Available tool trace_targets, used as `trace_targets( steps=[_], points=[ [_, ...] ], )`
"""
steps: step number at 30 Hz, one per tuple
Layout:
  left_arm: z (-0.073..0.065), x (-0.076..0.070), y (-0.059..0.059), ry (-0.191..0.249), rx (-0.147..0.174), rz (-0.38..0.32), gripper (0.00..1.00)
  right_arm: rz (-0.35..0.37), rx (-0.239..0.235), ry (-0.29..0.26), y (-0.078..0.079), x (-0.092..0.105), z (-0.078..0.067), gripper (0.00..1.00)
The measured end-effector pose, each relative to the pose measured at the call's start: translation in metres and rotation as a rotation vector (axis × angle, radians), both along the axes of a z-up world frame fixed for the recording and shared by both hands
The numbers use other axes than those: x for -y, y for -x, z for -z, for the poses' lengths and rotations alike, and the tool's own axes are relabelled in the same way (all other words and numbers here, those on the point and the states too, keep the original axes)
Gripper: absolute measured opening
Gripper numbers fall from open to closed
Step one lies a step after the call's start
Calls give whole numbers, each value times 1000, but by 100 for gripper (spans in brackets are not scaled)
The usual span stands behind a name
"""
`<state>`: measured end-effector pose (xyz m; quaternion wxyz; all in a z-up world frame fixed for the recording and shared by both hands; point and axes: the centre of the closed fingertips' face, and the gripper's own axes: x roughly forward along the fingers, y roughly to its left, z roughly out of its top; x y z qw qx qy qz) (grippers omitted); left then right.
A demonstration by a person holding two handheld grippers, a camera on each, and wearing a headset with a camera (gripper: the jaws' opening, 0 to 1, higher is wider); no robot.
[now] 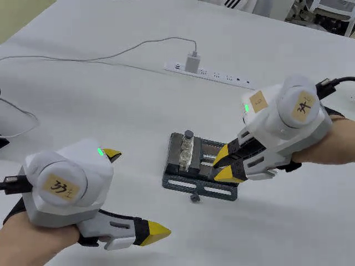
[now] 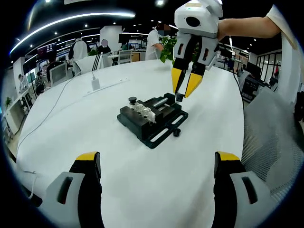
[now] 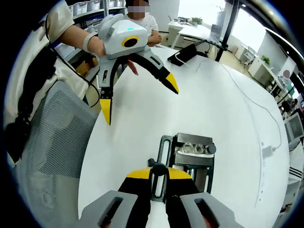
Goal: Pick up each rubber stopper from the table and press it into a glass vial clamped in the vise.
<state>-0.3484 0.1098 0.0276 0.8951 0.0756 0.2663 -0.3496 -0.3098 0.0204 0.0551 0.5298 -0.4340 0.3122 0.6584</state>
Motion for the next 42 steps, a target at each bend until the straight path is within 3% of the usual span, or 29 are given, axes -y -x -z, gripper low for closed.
trace_targets(
  steps=[14,25,42],
  points=[
    [5,-5,2,7,-14,-19,99,-143,94,85,-37,-16,-3,5],
    [8,-7,-1,15,-16,-36,99,-261,155,139,-54,-31,0,5],
    [14,-10,1,38,-26,-77,99,-390,192,193,-61,-41,18,5]
  ],
)
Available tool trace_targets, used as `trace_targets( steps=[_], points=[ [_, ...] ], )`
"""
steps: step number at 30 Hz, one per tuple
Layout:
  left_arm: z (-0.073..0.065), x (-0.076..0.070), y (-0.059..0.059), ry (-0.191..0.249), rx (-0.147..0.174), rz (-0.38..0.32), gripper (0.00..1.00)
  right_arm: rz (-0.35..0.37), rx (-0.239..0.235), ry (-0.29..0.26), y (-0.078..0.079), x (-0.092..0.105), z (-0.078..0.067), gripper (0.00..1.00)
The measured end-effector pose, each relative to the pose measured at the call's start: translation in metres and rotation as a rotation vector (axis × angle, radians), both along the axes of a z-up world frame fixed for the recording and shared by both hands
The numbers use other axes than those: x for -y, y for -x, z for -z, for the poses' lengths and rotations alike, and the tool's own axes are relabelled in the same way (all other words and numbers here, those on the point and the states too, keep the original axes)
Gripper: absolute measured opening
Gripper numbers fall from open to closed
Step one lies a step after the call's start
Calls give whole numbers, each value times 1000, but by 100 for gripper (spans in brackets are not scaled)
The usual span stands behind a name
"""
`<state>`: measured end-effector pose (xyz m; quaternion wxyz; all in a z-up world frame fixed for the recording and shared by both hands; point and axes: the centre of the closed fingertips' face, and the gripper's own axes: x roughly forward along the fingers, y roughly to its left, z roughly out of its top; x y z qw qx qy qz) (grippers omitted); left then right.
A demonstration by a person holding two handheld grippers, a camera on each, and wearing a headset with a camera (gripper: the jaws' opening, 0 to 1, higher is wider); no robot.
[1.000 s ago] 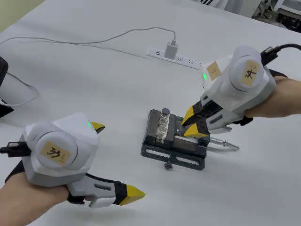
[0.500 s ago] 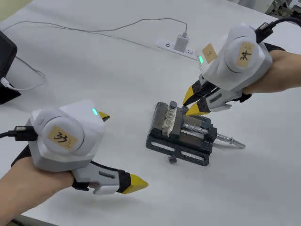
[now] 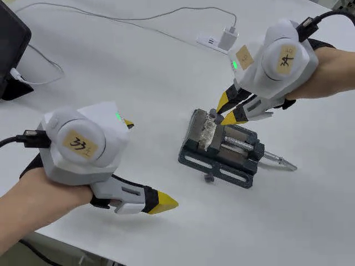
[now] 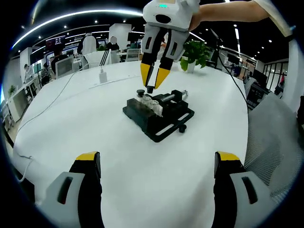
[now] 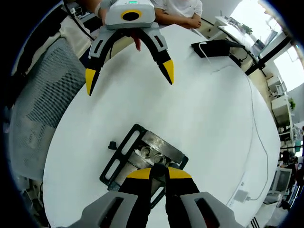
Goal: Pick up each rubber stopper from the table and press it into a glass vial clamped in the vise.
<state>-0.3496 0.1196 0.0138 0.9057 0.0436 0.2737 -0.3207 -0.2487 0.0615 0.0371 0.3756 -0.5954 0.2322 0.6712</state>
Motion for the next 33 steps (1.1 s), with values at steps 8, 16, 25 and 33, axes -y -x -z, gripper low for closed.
trace_targets(
  steps=[8,16,25,33],
  points=[
    [2,0,0,8,-6,-8,99,-14,-5,11,0,-3,4,5],
    [4,0,0,18,-9,-12,99,-15,-9,30,1,-3,9,5],
    [8,3,2,29,-18,-11,99,7,-14,28,8,-4,6,5],
    [7,4,1,30,-17,-8,99,13,-14,36,6,-4,9,5]
  ],
)
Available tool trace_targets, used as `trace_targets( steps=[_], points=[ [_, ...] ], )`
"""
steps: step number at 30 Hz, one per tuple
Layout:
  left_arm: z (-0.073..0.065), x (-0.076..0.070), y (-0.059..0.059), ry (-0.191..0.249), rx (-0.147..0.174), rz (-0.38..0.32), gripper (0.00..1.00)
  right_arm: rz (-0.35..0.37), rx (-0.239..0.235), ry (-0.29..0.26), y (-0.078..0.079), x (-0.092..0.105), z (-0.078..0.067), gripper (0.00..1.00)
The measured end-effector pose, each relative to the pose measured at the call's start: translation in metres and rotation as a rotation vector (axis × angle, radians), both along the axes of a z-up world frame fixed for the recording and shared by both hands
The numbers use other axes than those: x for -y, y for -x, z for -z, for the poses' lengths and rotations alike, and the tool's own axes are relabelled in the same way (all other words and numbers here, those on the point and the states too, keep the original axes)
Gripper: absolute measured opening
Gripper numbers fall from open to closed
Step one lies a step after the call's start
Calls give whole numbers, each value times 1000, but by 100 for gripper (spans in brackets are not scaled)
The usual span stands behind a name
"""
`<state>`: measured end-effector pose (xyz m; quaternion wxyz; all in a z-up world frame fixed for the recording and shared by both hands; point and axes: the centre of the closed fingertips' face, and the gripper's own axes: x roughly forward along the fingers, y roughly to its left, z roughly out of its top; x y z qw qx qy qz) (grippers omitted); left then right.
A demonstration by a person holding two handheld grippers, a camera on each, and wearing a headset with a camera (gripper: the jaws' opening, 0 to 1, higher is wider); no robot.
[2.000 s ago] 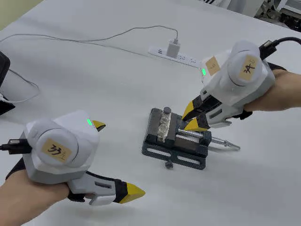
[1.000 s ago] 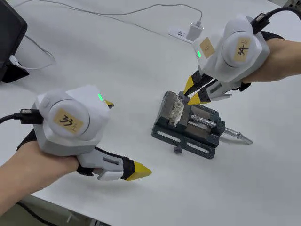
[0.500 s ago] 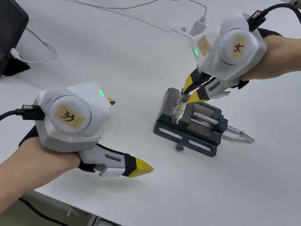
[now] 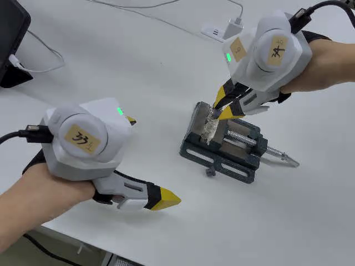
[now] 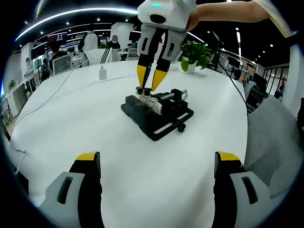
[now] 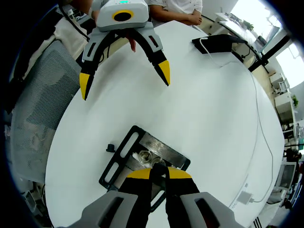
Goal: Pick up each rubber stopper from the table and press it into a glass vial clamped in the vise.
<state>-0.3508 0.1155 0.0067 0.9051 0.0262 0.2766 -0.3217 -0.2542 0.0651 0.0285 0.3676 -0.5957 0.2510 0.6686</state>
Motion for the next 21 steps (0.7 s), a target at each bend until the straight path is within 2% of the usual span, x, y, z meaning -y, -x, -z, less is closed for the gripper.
trace_targets(
  steps=[14,21],
  points=[
    [1,0,2,5,-5,-1,99,5,17,21,-2,-1,2,5],
    [2,-1,1,6,-6,-2,99,101,-9,32,-3,-4,1,4]
  ],
)
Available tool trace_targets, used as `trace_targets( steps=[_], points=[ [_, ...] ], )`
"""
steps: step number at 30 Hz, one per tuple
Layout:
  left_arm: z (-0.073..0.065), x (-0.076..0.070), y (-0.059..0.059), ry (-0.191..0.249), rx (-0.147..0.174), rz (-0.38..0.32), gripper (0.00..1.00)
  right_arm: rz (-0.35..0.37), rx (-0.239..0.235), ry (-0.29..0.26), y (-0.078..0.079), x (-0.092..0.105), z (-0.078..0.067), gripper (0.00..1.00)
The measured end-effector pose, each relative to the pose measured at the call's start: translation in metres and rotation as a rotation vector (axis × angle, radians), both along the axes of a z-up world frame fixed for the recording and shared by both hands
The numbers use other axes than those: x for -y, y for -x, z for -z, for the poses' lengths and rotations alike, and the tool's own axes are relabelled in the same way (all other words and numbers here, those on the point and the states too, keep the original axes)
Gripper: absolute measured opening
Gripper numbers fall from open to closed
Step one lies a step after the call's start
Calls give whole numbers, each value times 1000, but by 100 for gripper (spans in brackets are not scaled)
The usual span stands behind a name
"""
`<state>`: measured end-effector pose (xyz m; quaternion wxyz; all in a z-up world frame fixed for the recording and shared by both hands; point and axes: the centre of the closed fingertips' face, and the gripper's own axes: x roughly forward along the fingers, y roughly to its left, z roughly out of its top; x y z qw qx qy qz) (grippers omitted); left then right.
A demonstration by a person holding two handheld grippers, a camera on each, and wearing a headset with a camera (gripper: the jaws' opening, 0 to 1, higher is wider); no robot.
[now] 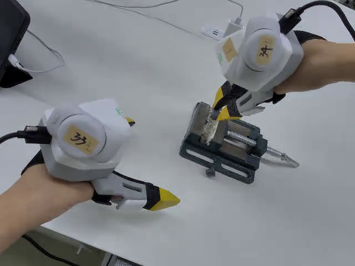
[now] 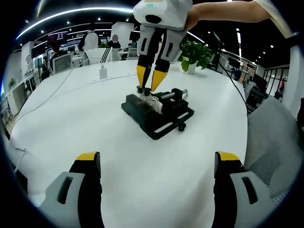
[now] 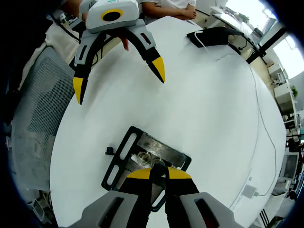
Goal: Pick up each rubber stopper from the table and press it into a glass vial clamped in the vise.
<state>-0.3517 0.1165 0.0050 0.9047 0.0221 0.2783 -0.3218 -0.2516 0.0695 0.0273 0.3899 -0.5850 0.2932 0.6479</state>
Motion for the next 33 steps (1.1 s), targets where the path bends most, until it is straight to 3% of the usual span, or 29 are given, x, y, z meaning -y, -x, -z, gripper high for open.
trace_targets(
  steps=[6,24,33],
  points=[
    [0,1,0,0,1,3,99,78,-16,0,-2,0,1,4],
    [-1,5,-4,6,5,6,99,243,21,-3,-4,2,2,4],
    [1,7,-3,11,2,8,99,231,22,-47,-4,1,2,5]
  ],
)
